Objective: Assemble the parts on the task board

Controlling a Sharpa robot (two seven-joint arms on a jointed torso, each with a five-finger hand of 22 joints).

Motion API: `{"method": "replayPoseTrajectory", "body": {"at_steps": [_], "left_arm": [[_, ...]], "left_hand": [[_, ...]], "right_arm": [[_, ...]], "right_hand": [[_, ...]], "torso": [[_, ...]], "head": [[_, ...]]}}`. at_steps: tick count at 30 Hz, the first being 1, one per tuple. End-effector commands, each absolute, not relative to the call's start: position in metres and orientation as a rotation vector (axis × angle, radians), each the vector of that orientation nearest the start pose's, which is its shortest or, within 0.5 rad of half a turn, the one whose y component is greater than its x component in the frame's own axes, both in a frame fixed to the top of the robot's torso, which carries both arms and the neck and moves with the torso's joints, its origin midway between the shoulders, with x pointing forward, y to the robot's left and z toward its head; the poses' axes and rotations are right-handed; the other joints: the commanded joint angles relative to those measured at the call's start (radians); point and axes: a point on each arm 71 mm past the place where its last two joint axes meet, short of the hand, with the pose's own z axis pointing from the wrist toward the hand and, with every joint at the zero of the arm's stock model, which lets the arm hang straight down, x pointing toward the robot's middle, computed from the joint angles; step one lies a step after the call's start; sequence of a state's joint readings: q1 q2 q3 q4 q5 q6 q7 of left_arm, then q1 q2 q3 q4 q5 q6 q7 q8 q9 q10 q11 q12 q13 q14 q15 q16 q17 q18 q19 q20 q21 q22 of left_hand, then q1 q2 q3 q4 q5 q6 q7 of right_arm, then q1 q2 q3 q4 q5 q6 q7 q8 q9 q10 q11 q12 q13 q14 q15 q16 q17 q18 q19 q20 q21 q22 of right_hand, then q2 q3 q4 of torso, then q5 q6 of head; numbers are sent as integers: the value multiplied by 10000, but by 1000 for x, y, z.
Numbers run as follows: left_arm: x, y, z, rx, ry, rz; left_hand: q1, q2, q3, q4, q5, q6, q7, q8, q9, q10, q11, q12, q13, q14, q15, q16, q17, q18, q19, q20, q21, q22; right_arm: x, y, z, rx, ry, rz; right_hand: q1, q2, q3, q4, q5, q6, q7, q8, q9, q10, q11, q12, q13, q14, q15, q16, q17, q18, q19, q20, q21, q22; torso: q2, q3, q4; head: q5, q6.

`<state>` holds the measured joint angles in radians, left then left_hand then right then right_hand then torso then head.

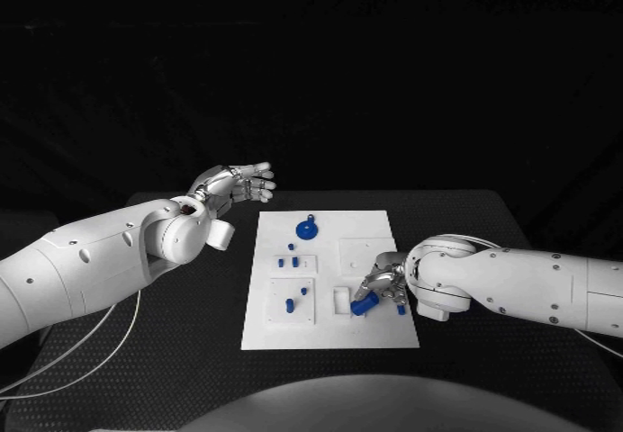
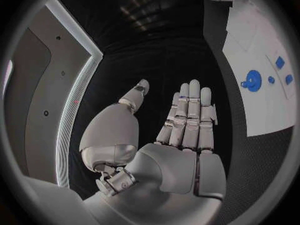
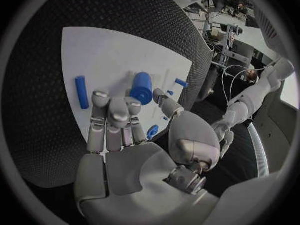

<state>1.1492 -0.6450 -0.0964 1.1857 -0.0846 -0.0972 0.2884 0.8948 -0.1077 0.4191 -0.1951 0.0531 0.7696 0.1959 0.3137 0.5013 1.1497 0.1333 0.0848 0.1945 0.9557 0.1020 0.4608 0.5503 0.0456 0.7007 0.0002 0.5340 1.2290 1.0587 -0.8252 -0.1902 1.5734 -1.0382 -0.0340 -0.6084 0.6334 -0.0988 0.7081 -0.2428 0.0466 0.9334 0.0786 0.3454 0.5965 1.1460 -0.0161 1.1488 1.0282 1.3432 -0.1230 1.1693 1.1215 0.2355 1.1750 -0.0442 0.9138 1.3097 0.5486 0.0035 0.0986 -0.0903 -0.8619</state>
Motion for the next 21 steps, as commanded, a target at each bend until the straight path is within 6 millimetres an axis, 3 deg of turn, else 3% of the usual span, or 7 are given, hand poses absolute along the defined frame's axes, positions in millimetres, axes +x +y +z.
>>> {"method": "replayPoseTrajectory", "body": {"at_steps": [1,6,21], "left_arm": [[522,192,-249,-10862,16887,-15010],[522,192,-249,-10866,16888,-15000],[522,193,-249,-10873,16885,-14978]], "left_hand": [[24,92,2,-83,-27,-96,-7,59,-13,-83,20,-46,-12,-53,38,-64,11,186,-7,57,-51,18],[26,96,1,-85,-27,-98,-6,59,-13,-84,21,-47,-12,-53,39,-69,16,186,-7,58,-53,20],[32,105,-1,-95,-27,-102,-5,60,-16,-88,23,-47,-13,-53,41,-84,32,185,-6,60,-62,25]], "right_arm": [[399,-202,-331,2968,25246,3091],[400,-202,-332,2928,25237,3025],[402,-208,-332,2972,25120,2855]], "right_hand": [[-102,24,38,4,21,496,119,23,7,15,-49,-37,2,-10,-33,69,-11,263,-50,13,65,114],[-120,15,46,9,20,502,118,17,7,17,-51,-44,1,-12,-35,70,-17,263,-53,15,66,112],[-98,-42,90,-42,20,509,116,-13,8,19,-54,-66,5,-20,-39,74,-39,262,-65,14,71,110]], "torso": [[3,0,-1],[1,-1,16],[2,18,-17]], "head": [[1,9],[15,-6],[27,5]]}}
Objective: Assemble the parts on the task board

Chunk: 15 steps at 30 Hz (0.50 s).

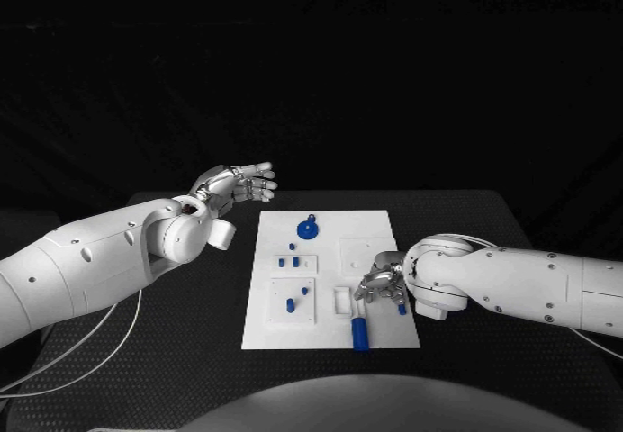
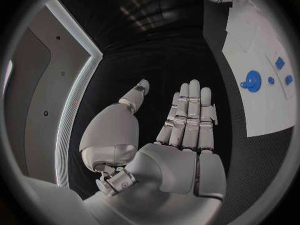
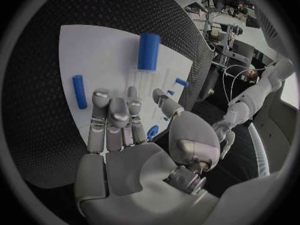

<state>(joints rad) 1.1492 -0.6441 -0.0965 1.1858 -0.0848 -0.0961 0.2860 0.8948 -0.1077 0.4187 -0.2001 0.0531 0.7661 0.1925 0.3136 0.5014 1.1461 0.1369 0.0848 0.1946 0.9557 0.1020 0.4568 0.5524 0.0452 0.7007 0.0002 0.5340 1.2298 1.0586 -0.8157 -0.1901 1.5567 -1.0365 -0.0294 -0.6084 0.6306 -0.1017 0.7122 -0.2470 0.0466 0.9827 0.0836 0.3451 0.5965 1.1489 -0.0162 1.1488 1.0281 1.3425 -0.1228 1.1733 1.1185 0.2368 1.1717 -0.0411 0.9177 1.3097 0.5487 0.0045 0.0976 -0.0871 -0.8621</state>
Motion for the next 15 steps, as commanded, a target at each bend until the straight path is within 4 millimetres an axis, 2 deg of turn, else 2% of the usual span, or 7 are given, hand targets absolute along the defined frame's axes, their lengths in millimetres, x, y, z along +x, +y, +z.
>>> {"method": "replayPoseTrajectory", "body": {"at_steps": [1,5,9,13,15], "left_arm": [[522,193,-249,-10874,16885,-14976],[523,192,-249,-10874,16890,-14974],[522,192,-249,-10874,16893,-14976],[522,192,-249,-10881,16909,-14971],[522,192,-249,-10879,16914,-14975]], "left_hand": [[32,106,3,-45,-27,-68,30,61,-17,-52,-14,-47,-14,-53,41,-45,12,188,-6,60,-62,17],[31,111,3,-44,-27,-69,30,61,-18,-54,-13,-47,-15,-53,42,-48,15,188,-6,61,-64,18],[28,120,2,-43,-26,-71,31,61,-19,-56,-12,-48,-15,-54,43,-55,21,187,-6,62,-68,20],[29,127,2,-44,-27,-73,32,61,-19,-57,-11,-48,-16,-54,44,-60,25,187,-6,63,-71,22],[29,129,2,-44,-27,-74,32,61,-20,-58,-11,-48,-16,-54,44,-61,27,187,-7,63,-72,22]], "right_arm": [[402,-208,-332,2958,25094,2844],[403,-209,-332,2994,25004,2856],[403,-208,-331,2784,24922,2845],[402,-207,-330,2175,24860,2708],[401,-209,-329,2041,24868,2647]], "right_hand": [[-69,-14,50,-1,21,15,66,-10,9,-9,-52,-67,7,-13,-42,34,-10,250,-32,-17,32,110],[-83,-139,52,-29,20,-12,75,-47,4,-28,-45,-97,5,-26,-38,26,-30,250,-50,-11,27,104],[-131,-647,80,35,19,-171,123,-176,-23,-97,0,-172,-1,-63,-4,-18,-87,250,-81,-1,-12,70],[-120,-1278,105,182,22,-376,199,-315,-37,-231,71,-250,9,-98,61,-64,-147,250,-111,8,-59,31],[-114,-1426,77,233,22,-413,216,-338,-31,-271,87,-260,21,-105,77,-69,-159,250,-117,11,-68,23]], "torso": [[3,6,-7],[2,11,-4],[2,7,-4],[4,8,-3],[4,6,-3]], "head": [[-5,8],[-13,10],[-33,17],[-40,10],[-45,9]]}}
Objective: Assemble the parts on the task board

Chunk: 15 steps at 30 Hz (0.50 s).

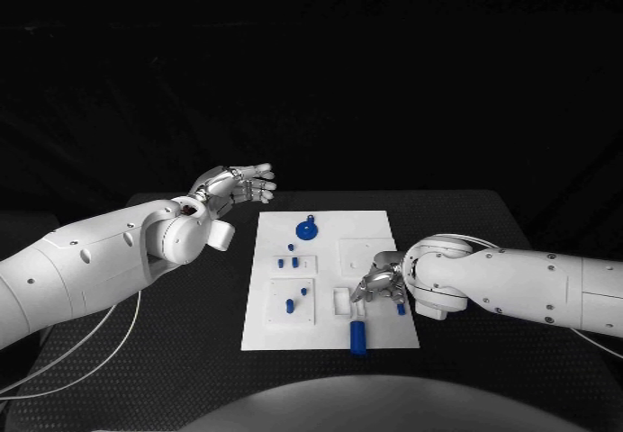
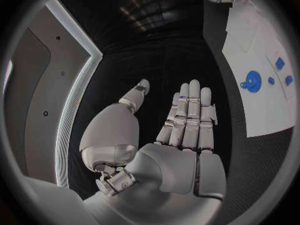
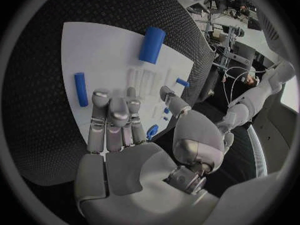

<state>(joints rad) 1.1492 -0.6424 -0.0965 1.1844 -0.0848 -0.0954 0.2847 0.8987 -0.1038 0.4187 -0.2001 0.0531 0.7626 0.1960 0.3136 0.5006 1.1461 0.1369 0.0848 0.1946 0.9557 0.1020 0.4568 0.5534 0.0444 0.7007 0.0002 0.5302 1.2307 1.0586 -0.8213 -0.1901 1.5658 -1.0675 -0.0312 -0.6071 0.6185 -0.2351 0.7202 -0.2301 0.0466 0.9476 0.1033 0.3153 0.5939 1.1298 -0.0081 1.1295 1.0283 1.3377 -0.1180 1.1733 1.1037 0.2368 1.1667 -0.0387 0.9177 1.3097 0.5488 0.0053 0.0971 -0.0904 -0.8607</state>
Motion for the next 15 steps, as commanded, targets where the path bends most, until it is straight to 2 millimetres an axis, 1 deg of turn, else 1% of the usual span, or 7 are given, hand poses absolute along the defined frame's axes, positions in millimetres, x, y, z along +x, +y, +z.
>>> {"method": "replayPoseTrajectory", "body": {"at_steps": [1,6,7,10,12,15], "left_arm": [[522,192,-250,-10878,16917,-14978],[523,193,-250,-10895,16915,-14941],[523,193,-250,-10896,16916,-14941],[522,194,-250,-10901,16923,-14934],[522,194,-250,-10907,16932,-14928],[522,194,-250,-10908,16941,-14922]], "left_hand": [[-10,90,2,-44,-27,-38,-4,61,-11,-58,-11,-48,-16,-55,44,-62,17,194,-7,63,-34,14],[-10,90,1,-45,-27,-39,-3,61,-11,-59,-11,-49,-16,-55,44,-63,18,194,-7,64,-35,14],[-10,89,0,-47,-27,-40,-3,61,-12,-60,-10,-49,-17,-56,45,-65,19,194,-8,64,-36,15],[-10,87,-1,-48,-27,-40,-3,61,-12,-61,-10,-49,-17,-56,45,-67,21,194,-8,64,-38,15],[-9,87,-2,-50,-27,-41,-3,61,-12,-62,-9,-50,-17,-57,46,-69,23,194,-9,65,-39,16],[-9,85,-4,-52,-28,-42,-3,62,-13,-63,-9,-50,-17,-57,46,-72,26,193,-10,65,-41,17]], "right_arm": [[400,-209,-329,1977,24881,2616],[394,-213,-327,1653,25097,2569],[392,-213,-327,1543,25161,2568],[387,-210,-325,1156,25310,2609],[384,-208,-324,940,25406,2657],[380,-204,-324,622,25595,2683]], "right_hand": [[17,-113,-5,79,23,-65,22,-43,-1,-86,9,-66,23,-57,32,-70,-15,250,-68,-12,-70,21],[28,-131,-7,94,23,-67,23,-45,4,-90,11,-65,27,-58,35,-70,-18,250,-68,-13,-71,18],[-58,-200,-67,165,20,-3,17,-11,26,-81,7,-55,36,-54,36,-65,-21,250,-60,-3,-70,15],[-94,-185,-94,260,24,45,1,10,52,-63,-9,-37,52,-45,22,-52,-25,250,-42,-6,-65,10],[-170,-113,-160,361,25,135,-30,54,92,-23,-37,-9,71,-30,-3,-26,-24,250,-21,-11,-55,7],[-265,124,-366,369,27,304,-100,132,169,54,-105,34,104,-21,-65,25,-18,250,-2,-35,-21,21]], "torso": [[1,-3,3],[0,-8,5],[0,-10,2],[-3,-12,-6],[-3,-10,-8],[-1,-12,1]], "head": [[-12,-8],[5,-27],[10,-30],[14,-28],[11,-46],[13,-60]]}}
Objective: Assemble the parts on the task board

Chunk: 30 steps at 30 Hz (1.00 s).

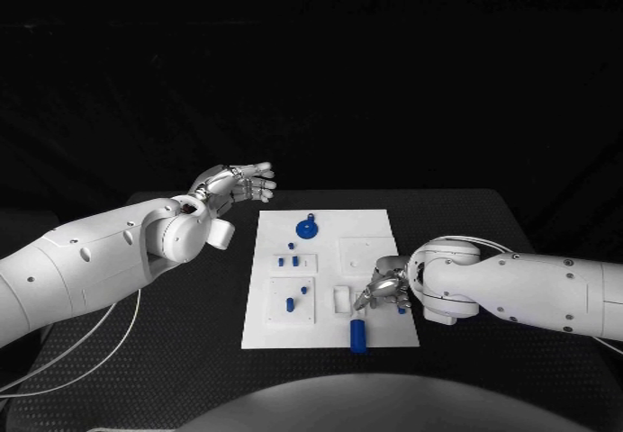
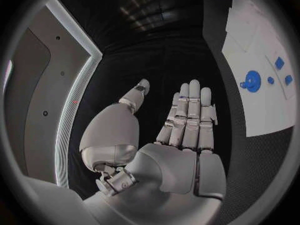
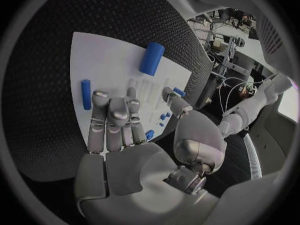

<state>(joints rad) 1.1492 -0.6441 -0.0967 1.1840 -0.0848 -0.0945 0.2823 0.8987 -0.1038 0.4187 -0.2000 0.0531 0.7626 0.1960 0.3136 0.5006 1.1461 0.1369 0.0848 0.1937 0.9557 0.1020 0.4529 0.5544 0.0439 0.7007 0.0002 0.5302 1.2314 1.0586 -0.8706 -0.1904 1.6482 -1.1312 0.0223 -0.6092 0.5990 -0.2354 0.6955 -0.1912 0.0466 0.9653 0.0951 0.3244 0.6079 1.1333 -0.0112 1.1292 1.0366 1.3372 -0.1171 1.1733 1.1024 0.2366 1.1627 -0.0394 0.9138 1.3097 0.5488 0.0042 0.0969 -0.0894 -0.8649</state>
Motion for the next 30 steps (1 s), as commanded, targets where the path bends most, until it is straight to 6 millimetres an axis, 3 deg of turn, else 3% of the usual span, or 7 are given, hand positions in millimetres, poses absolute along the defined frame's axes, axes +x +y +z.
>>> {"method": "replayPoseTrajectory", "body": {"at_steps": [1,7,13,15,30], "left_arm": [[522,194,-250,-10911,16946,-14918],[522,193,-250,-10905,16986,-14944],[522,191,-250,-10905,17046,-14954],[522,191,-250,-10907,17052,-14941],[521,190,-250,-10899,17096,-14961]], "left_hand": [[-9,85,-4,-52,-28,-42,-3,62,-13,-63,-9,-50,-9,-57,46,-34,17,198,-10,65,-41,10],[-10,79,-7,-56,-28,-42,-2,63,-14,-64,-8,-49,-9,-56,47,-38,22,198,-11,66,-45,12],[-13,77,-11,-56,-28,-42,-2,65,-14,-63,-9,-48,-9,-54,47,-43,28,197,-11,67,-48,14],[-14,76,-12,-56,-28,-42,-2,65,-14,-63,-9,-48,-9,-54,47,-44,30,197,-11,67,-49,14],[-16,68,-15,-58,-28,-40,-3,69,-15,-62,-9,-46,-9,-51,48,-56,44,198,-10,67,-56,20]], "right_arm": [[379,-204,-325,592,25631,2673],[368,-209,-336,653,26020,2536],[356,-207,-348,724,26388,2576],[351,-207,-352,719,26502,2597],[345,-194,-357,365,26154,2796]], "right_hand": [[-102,205,-184,-41,25,159,-36,50,47,44,-91,50,32,-18,-90,39,-4,252,35,-35,24,25],[-446,796,-553,-254,23,292,-90,32,108,142,-144,55,74,-43,-133,131,4,252,-10,-58,56,50],[-704,1091,-679,-466,22,343,-99,-29,110,171,-152,15,85,-67,-139,167,-12,252,-41,-62,66,56],[-768,1175,-689,-516,23,357,-100,-49,104,175,-154,2,87,-74,-140,171,-20,252,-50,-62,66,55],[-907,1104,-713,-722,22,434,-114,-92,82,203,-166,-24,98,-81,-147,194,-41,252,-55,-67,78,56]], "torso": [[-1,-1,3],[-4,-25,5],[-5,-36,5],[0,-21,3],[3,-7,14]], "head": [[3,-18],[-11,-72],[-2,-78],[5,-78],[25,-78]]}}
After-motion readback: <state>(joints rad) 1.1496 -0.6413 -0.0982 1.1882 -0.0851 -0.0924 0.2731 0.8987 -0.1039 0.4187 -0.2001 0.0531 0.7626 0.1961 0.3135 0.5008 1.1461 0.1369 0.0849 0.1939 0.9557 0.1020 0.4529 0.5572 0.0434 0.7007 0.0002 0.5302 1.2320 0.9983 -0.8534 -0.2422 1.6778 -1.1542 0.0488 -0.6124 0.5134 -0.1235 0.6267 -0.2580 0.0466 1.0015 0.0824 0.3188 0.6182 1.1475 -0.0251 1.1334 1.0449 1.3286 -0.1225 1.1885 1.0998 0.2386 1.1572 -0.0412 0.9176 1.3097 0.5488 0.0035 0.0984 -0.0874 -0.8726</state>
